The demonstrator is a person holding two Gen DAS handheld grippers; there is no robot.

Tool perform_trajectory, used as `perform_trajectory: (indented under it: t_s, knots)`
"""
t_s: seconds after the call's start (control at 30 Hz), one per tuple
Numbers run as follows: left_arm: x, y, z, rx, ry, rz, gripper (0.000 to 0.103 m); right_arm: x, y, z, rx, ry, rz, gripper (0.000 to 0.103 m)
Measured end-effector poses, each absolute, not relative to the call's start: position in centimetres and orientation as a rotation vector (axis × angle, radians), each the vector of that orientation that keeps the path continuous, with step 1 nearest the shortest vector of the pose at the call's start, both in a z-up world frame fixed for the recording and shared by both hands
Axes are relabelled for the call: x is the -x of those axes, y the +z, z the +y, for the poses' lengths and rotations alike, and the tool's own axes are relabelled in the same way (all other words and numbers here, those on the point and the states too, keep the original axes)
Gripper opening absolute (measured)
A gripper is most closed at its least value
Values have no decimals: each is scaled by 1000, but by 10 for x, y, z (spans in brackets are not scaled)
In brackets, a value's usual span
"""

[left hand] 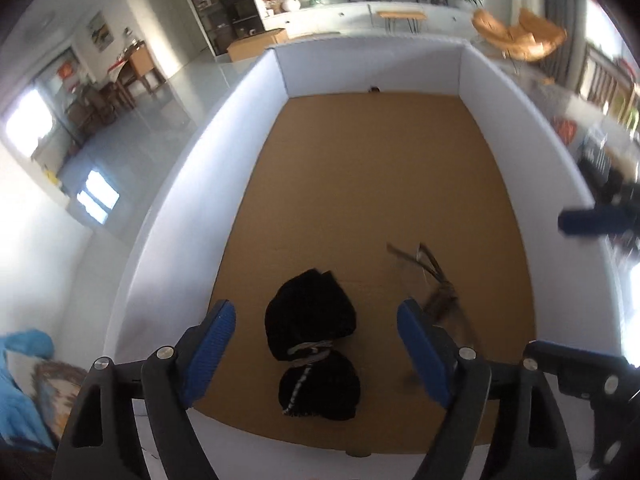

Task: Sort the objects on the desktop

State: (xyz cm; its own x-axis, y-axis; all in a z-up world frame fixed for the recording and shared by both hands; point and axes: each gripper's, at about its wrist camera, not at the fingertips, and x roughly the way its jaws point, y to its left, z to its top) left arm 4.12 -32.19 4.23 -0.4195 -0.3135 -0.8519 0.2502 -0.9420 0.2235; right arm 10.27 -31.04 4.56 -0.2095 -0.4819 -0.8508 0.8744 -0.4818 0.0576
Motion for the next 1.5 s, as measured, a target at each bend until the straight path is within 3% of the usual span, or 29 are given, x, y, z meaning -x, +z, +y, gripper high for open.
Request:
perform_trajectory:
  t_s: [0.17,0.33,0.6,0.67,0.73,0.83,0.93,1.07,1.3,1.4,1.5]
  knots:
    - [-36,33,-311,-1453,-2353,-259,82,-109,36,-309,-1005,-1855,716,85]
    - [-39,37,-304,-1461,-2412,-132,82,-110,37,-287,-1010,-1850,690,85]
    - [-36,41,-262,-1398,-2440,-258,82,-121,32,-244,-940,-1901,724,85]
    - [-37,45,-259,-1334,-2442,-291,82,-121,38,-233,-916,-1927,639,85]
    - [-46,58,-258,-1241,-2471,-234,82,-119,52,-212,-890,-1980,513,96]
    - [-59,87,-250,-1089,-2556,-144,88,-120,71,-169,-798,-2074,386,103]
    - [-63,112,-227,-980,-2661,-119,101,-113,76,-117,-740,-2188,345,103]
    - [-74,140,-158,-920,-2864,-109,102,-85,55,-40,-817,-2337,311,103]
    - [-76,147,-27,-1145,-3125,-29,103,-34,-15,96,-1197,-2540,267,103]
    - [-61,115,17,-1362,-3130,-14,103,-25,-34,134,-1335,-2569,235,103]
    - [-43,76,41,-1441,-3053,-134,103,-28,-42,148,-1385,-2575,227,103]
